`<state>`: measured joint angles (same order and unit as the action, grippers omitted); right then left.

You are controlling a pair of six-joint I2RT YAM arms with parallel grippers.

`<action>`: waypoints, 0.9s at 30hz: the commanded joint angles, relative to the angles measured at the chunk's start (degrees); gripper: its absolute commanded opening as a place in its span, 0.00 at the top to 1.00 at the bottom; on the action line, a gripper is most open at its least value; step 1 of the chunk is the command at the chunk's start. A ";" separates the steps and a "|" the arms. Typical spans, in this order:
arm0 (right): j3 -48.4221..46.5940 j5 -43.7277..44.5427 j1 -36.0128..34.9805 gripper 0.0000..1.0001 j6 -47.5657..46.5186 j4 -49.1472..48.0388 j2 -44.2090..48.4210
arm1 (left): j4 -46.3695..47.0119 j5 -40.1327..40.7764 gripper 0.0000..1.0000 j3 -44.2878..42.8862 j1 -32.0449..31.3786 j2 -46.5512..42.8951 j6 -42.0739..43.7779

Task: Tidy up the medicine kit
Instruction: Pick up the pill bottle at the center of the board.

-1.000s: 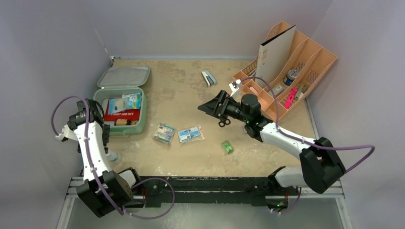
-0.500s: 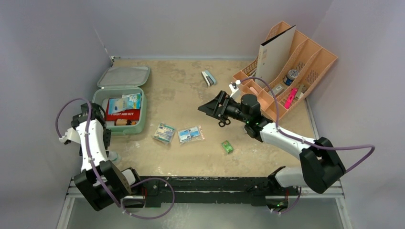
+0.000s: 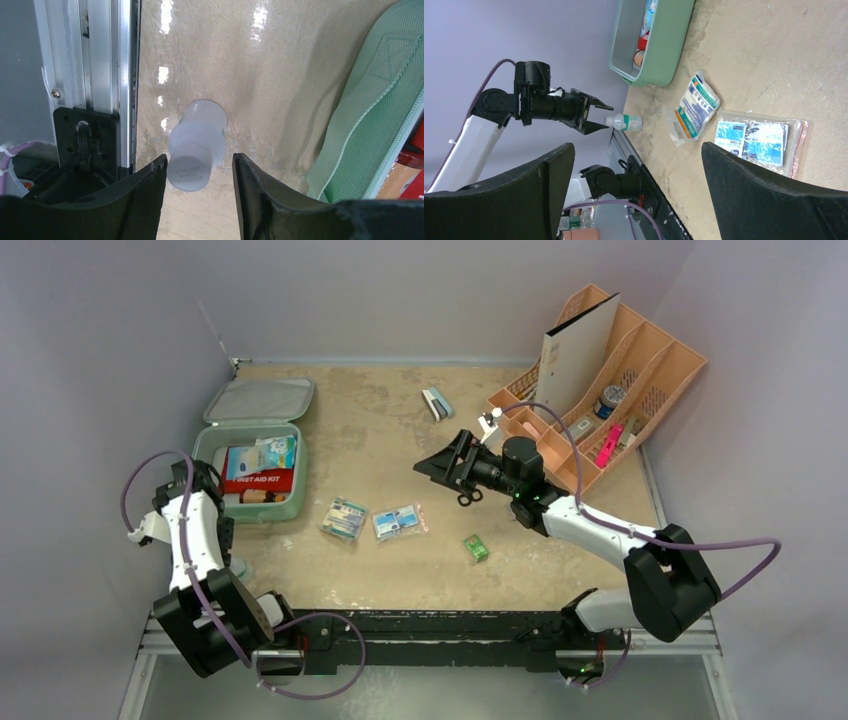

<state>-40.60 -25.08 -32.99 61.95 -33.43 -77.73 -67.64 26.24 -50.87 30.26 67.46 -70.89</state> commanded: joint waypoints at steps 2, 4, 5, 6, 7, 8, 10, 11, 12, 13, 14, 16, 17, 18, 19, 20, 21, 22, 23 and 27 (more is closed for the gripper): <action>-2.56 -0.74 -0.24 0.01 0.44 -2.71 -0.78 | 1.60 -0.14 0.56 1.26 0.50 -1.15 -0.14; -2.56 -0.85 -0.27 0.01 0.50 -2.91 -0.86 | 1.56 -0.76 0.60 1.51 0.50 -1.11 -0.12; -2.48 -0.80 -0.24 0.01 0.39 -3.06 -0.88 | 1.61 -1.02 0.63 1.54 0.50 -1.23 -0.01; -2.35 -0.76 -0.26 0.01 0.40 -3.22 -0.80 | 1.58 -1.09 0.66 1.52 0.50 -1.38 -0.02; -2.23 -0.66 -0.31 0.01 0.37 -3.39 -0.77 | 1.54 -1.10 0.69 1.37 0.48 -1.68 0.09; -2.09 -0.59 -0.32 0.01 0.36 -3.48 -0.75 | 1.36 -0.98 0.72 1.00 0.50 -1.90 0.09; -1.88 -0.45 -0.31 0.01 0.36 -3.55 -0.59 | 1.28 -0.88 0.80 -0.39 0.50 -2.61 0.68; -1.79 -0.41 -0.32 0.01 0.36 -3.55 -0.54 | 1.17 -0.80 0.83 -1.48 0.50 -2.74 1.15; -1.77 -0.47 -0.32 0.01 0.36 -3.55 -0.61 | 0.78 -0.54 0.86 -2.55 0.50 -2.73 1.42; -1.87 -0.49 -0.32 0.01 0.16 -3.55 -0.65 | 0.05 -0.04 0.91 -3.96 0.50 -2.80 1.53; -1.92 -0.68 -0.32 0.01 -0.17 -3.20 -0.62 | -0.62 0.66 0.96 -5.30 0.50 -2.87 1.55; -2.23 -0.84 -0.24 0.01 -0.55 -2.10 -0.43 | -1.75 2.67 1.00 -7.83 0.50 -3.54 1.44; -2.40 -0.84 -0.23 0.01 -0.76 -1.81 -0.28 | -1.85 3.86 1.00 -9.38 0.50 -3.95 1.84; -2.60 -0.74 -0.27 0.01 -0.96 -1.55 -0.11 | -1.47 5.03 1.00 -10.66 0.43 -4.34 3.13; -2.78 -0.54 -0.24 0.01 -1.19 -1.45 0.09 | -1.67 6.09 1.00 -12.32 0.31 -4.08 3.85; -2.93 -0.31 -0.27 0.01 -1.22 -1.38 0.26 | -2.23 6.95 1.00 -13.98 0.14 -3.34 4.05; -3.03 -0.22 -0.24 0.01 -1.34 -1.23 0.37 | -2.75 7.78 1.00 -15.80 -0.12 -2.30 4.17; -3.08 -0.23 -0.31 0.01 -1.35 -1.10 0.47 | -3.06 8.58 1.00 -17.39 -0.38 -1.24 4.34; -3.13 -0.23 -0.32 0.01 -1.43 -1.11 0.49 | -2.88 9.30 1.00 -18.69 -0.69 -0.19 4.93; -4.34 -0.64 -0.26 0.01 -2.62 1.13 0.16 | -0.60 11.78 1.00 -23.74 -3.05 2.99 9.01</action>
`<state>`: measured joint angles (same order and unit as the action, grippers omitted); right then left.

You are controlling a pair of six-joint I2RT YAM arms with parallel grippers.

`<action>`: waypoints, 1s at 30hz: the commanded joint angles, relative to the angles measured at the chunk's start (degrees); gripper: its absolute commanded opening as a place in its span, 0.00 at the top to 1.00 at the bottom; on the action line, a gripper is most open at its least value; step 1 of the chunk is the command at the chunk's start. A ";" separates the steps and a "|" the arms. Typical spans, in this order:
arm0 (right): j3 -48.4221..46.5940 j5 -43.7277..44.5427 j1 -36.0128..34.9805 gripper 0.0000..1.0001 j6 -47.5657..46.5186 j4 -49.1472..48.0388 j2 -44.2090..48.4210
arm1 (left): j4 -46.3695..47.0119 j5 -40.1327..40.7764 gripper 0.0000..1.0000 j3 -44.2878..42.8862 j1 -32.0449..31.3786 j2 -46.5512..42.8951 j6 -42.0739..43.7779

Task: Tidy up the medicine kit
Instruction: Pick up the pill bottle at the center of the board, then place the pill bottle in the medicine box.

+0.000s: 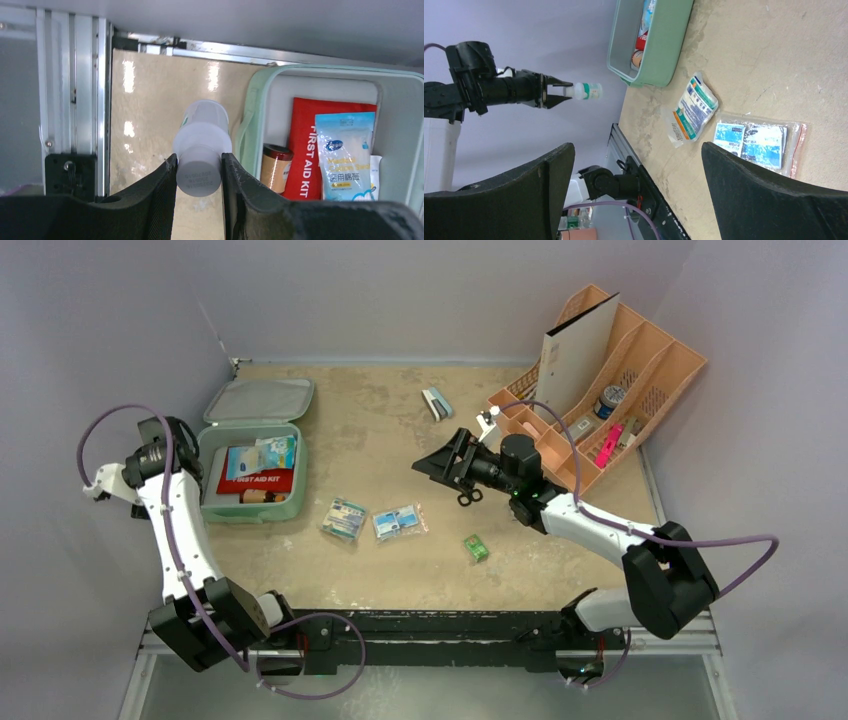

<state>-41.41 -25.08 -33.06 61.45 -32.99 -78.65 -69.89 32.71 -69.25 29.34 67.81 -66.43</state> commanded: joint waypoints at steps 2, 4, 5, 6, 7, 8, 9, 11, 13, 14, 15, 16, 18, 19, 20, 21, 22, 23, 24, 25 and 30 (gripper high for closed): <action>-3.89 -0.63 -0.23 0.01 -2.50 1.08 1.25 | 6.31 5.07 1.00 -6.37 -3.81 2.63 9.24; -4.06 -0.29 -0.21 0.01 -2.88 1.49 1.60 | 12.57 4.26 1.00 -6.05 -5.98 2.24 14.34; -4.23 -0.12 -0.24 0.01 -3.19 1.90 1.77 | 16.69 2.52 1.00 -5.12 -6.81 1.84 17.79; -4.53 -0.02 -0.18 0.01 -3.53 2.55 1.94 | 20.71 0.40 1.00 -4.13 -7.62 1.33 21.43; -4.79 -0.02 -0.17 0.01 -3.92 3.18 2.11 | 24.00 -1.65 1.00 -3.02 -8.17 0.82 25.30; -5.03 -0.03 -0.19 0.01 -4.19 3.88 2.30 | 27.48 -4.05 1.00 -1.92 -8.44 0.35 27.86; -5.29 -0.02 -0.17 0.01 -4.53 4.47 2.54 | 31.12 -5.68 1.00 -0.91 -8.77 -0.17 30.19; -5.63 0.23 -0.17 0.01 -5.13 5.41 3.31 | 33.79 -5.48 1.00 0.10 -9.43 -0.25 32.73; -5.70 0.63 -0.19 0.01 -5.84 6.22 3.91 | 33.57 -3.90 1.00 -1.08 -9.79 1.23 35.11; -5.75 0.79 -0.18 0.01 -6.06 6.50 4.06 | 33.47 -3.24 1.00 -1.67 -9.97 2.35 36.65; -5.77 0.88 -0.19 0.01 -6.15 6.83 4.11 | 33.22 -2.43 1.00 -2.15 -10.12 3.47 37.79; -5.79 0.91 -0.17 0.01 -6.19 6.90 4.08 | 33.17 -1.48 1.00 -2.47 -10.58 4.37 38.96; -5.96 1.06 -0.16 0.01 -6.22 6.63 3.85 | 33.92 1.32 1.00 -2.07 -11.87 5.61 41.65; -6.11 1.09 -0.16 0.01 -6.15 6.43 3.59 | 34.22 2.20 1.00 -1.69 -12.14 6.09 42.79; -6.28 1.04 -0.16 0.01 -6.05 6.34 3.33 | 34.71 2.03 1.00 -1.24 -12.16 6.42 44.29; -6.47 0.96 -0.16 0.01 -5.91 6.21 3.07 | 35.94 0.78 1.00 -0.63 -12.16 6.59 46.58; -6.52 0.85 -0.16 0.01 -5.83 5.99 2.92 | 36.91 -1.39 1.00 0.10 -12.20 6.70 49.09; -6.43 0.87 -0.16 0.01 -5.82 5.60 2.75 | 38.09 -3.27 1.00 1.09 -12.20 6.60 51.38; -6.24 0.85 -0.16 0.01 -5.79 5.34 2.61 | 39.38 -4.76 1.00 2.29 -12.25 6.42 53.40; -6.09 0.55 -0.21 0.01 -5.80 5.61 2.48 | 40.52 -6.11 1.00 3.61 -12.28 6.33 55.07; -5.78 -0.03 -0.03 0.01 -6.12 6.74 2.68 | 40.64 -6.91 1.00 5.64 -12.38 10.02 59.13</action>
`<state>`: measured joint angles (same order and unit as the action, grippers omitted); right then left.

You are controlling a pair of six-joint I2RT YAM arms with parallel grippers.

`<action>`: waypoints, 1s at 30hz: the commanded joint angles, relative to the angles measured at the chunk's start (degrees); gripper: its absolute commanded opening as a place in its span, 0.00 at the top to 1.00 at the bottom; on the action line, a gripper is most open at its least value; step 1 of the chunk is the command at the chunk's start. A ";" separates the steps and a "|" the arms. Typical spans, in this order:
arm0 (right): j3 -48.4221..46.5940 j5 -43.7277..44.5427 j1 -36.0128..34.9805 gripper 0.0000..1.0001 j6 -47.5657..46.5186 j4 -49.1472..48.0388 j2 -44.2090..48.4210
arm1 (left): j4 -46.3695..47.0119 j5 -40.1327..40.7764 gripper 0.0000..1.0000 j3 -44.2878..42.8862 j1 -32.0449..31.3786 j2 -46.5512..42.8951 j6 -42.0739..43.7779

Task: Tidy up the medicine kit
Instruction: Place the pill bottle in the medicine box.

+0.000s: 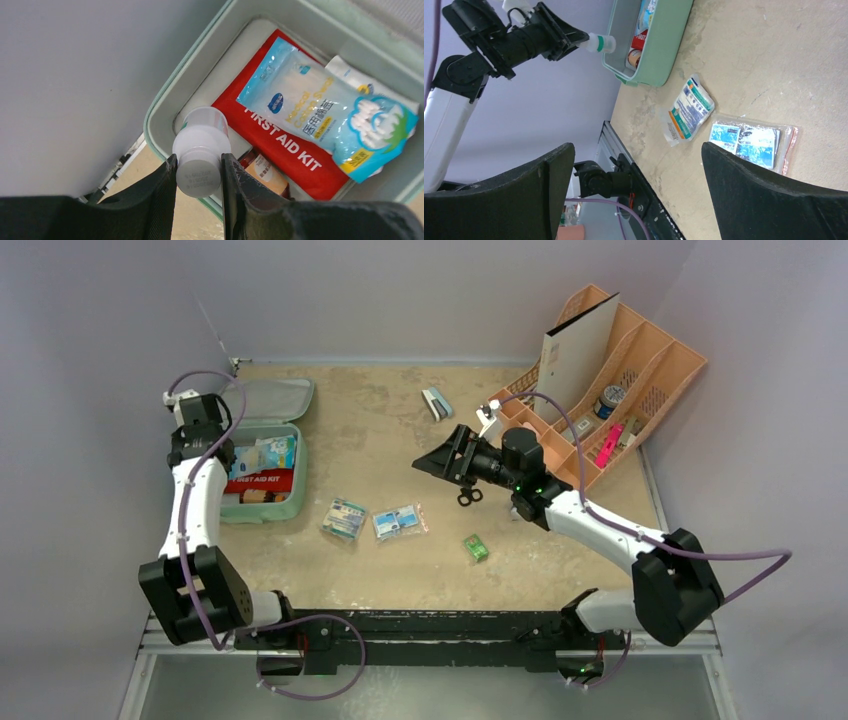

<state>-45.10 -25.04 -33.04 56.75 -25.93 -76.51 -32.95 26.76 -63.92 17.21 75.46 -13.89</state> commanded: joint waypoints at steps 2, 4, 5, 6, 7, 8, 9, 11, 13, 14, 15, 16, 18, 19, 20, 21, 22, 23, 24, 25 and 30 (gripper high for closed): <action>-2.37 -0.25 -0.03 0.01 -1.73 0.17 0.86 | 2.73 0.44 1.00 0.10 -0.25 4.15 6.89; -2.72 -0.07 -0.02 0.01 -2.40 0.99 1.35 | 2.85 1.20 1.00 0.36 -0.34 5.18 8.14; -2.86 0.17 -0.01 0.01 -2.77 1.31 1.63 | 2.95 1.37 1.00 0.37 -0.36 5.78 8.83; -2.93 0.49 -0.01 0.01 -3.05 1.71 2.01 | 2.87 2.11 1.00 0.38 -0.48 6.29 9.36; -2.90 0.82 -0.01 0.01 -3.21 1.94 2.32 | 2.77 2.93 1.00 0.29 -0.58 6.82 9.74; -2.89 1.04 -0.01 0.01 -3.39 2.20 2.67 | 2.90 3.44 1.00 0.29 -0.60 7.14 10.19; -2.89 1.21 -0.01 0.01 -3.59 2.49 2.96 | 2.99 3.57 1.00 0.24 -0.60 7.46 10.46; -2.89 1.43 -0.01 0.01 -3.90 2.99 3.41 | 2.79 3.06 1.00 0.27 -0.74 7.95 10.52; -2.72 1.56 -0.02 0.01 -4.02 3.17 3.68 | 3.49 2.58 1.00 1.34 -1.20 8.51 10.76; -2.67 1.64 0.03 0.01 -4.02 3.21 3.82 | 3.92 2.66 0.99 1.90 -1.31 8.81 11.00; -2.63 1.70 0.07 0.01 -4.06 3.32 3.94 | 3.79 2.68 0.98 2.06 -1.51 9.27 11.11; -2.57 1.71 0.08 0.01 -4.11 3.48 4.14 | 3.23 2.92 0.97 1.89 -1.80 9.75 11.16; -2.41 1.94 0.16 0.01 -4.35 3.90 4.72 | 2.13 3.02 0.93 1.34 -2.60 10.51 10.91; -2.44 2.27 0.17 0.01 -4.51 4.12 4.97 | 1.64 2.80 0.91 1.12 -3.04 10.72 10.56; -2.37 2.42 0.17 0.01 -4.66 4.24 5.11 | 1.61 2.55 0.90 1.19 -3.38 10.75 10.40; -2.40 2.45 0.24 0.01 -4.79 4.37 5.14 | 1.96 2.09 0.89 1.60 -3.63 10.65 10.27; -2.55 2.40 0.32 0.01 -4.88 4.65 5.14 | 2.64 1.33 0.86 2.13 -3.67 10.30 10.13; -2.70 2.32 0.39 0.01 -4.94 5.00 5.14 | 3.21 0.82 0.83 2.76 -3.72 10.10 10.42; -2.85 2.24 0.49 0.01 -5.19 5.43 5.23 | 3.29 0.32 0.80 2.98 -3.75 9.87 10.49; -2.97 2.27 0.54 0.01 -5.38 5.78 5.40 | 3.02 -0.14 0.78 2.89 -3.82 9.68 10.49; -2.69 3.25 0.67 0.01 -6.10 6.42 6.30 | 0.86 -4.43 0.62 2.37 -3.94 7.00 9.19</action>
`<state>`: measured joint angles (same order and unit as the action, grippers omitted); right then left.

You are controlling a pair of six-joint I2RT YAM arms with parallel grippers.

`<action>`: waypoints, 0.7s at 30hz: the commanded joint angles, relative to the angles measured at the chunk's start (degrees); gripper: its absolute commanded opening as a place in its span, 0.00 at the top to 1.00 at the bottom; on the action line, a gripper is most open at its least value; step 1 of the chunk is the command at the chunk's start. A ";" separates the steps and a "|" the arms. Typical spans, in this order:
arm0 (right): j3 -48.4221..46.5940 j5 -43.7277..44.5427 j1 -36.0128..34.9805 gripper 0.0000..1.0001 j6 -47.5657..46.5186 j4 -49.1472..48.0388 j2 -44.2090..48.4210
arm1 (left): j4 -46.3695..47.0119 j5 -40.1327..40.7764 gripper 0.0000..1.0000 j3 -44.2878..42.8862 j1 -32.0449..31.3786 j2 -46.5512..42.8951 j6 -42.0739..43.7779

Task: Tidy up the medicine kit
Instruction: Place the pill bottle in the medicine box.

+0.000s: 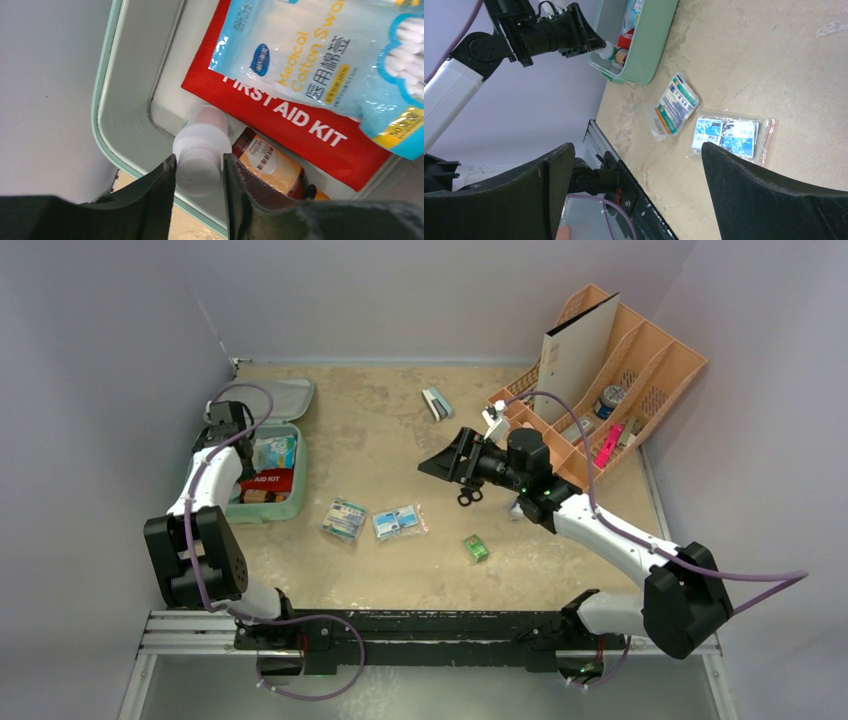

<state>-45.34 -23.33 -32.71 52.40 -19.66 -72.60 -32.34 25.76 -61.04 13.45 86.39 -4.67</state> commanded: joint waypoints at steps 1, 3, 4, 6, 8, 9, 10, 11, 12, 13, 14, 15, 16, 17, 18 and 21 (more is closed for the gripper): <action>-2.63 1.60 0.36 0.01 -1.88 0.15 2.34 | 0.09 -4.05 0.57 -0.35 -0.18 -4.56 -0.43; -2.98 1.37 0.36 0.01 -1.92 0.20 2.08 | -0.70 -5.41 0.42 -0.36 -0.18 -5.78 -1.58; -3.14 1.31 0.32 0.01 -2.00 0.23 1.97 | -1.10 -5.79 0.36 -0.48 -0.18 -6.32 -2.15; -3.34 1.19 0.32 0.01 -2.05 0.17 1.64 | -2.35 -7.09 0.32 -1.03 -0.18 -7.64 -4.12; -3.35 1.20 0.34 0.01 -2.01 -0.08 1.38 | -2.89 -8.88 0.31 -1.21 -0.18 -9.20 -6.39; -3.31 1.25 0.34 0.01 -2.03 -0.31 1.27 | -2.97 -9.38 0.31 -1.26 -0.18 -10.01 -7.05; -3.32 1.19 0.32 0.01 -1.96 -0.44 1.11 | -2.99 -9.52 0.31 -1.40 -0.18 -10.95 -8.00; -3.28 1.05 0.29 0.01 -2.02 -0.51 1.01 | -2.68 -8.83 0.31 -1.51 -0.14 -11.96 -9.44; -3.26 0.95 0.31 0.01 -2.04 -0.55 1.00 | -2.31 -7.87 0.32 -1.66 0.02 -13.36 -11.47; -3.14 0.92 0.36 0.01 -2.03 -0.63 1.06 | -1.81 -7.61 0.32 -1.83 0.48 -14.56 -13.39; -2.97 1.07 0.33 0.01 -2.00 -0.71 1.10 | -1.06 -8.42 0.32 -1.96 1.43 -15.61 -14.86; -2.77 1.18 0.28 0.01 -1.98 -0.87 1.25 | 0.26 -9.68 0.33 -2.17 2.92 -16.44 -16.06; -2.60 1.25 0.34 0.01 -1.98 -0.97 1.43 | 0.75 -11.07 0.33 -2.62 5.57 -16.86 -17.72; -2.44 1.42 0.33 0.01 -2.02 -1.13 1.57 | 0.86 -12.24 0.34 -3.13 7.81 -16.95 -19.28; -2.31 1.38 0.31 0.01 -2.02 -1.19 1.75 | 0.94 -14.18 0.38 -3.54 10.91 -16.69 -20.95; -2.38 0.93 0.34 0.01 -2.24 -0.11 2.52 | 1.22 -20.49 0.49 -4.63 17.44 -14.86 -23.06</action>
<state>-46.17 -23.03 -32.56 51.48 -19.14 -72.23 -33.54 13.10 -62.72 23.29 70.37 -20.99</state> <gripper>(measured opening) 0.987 0.586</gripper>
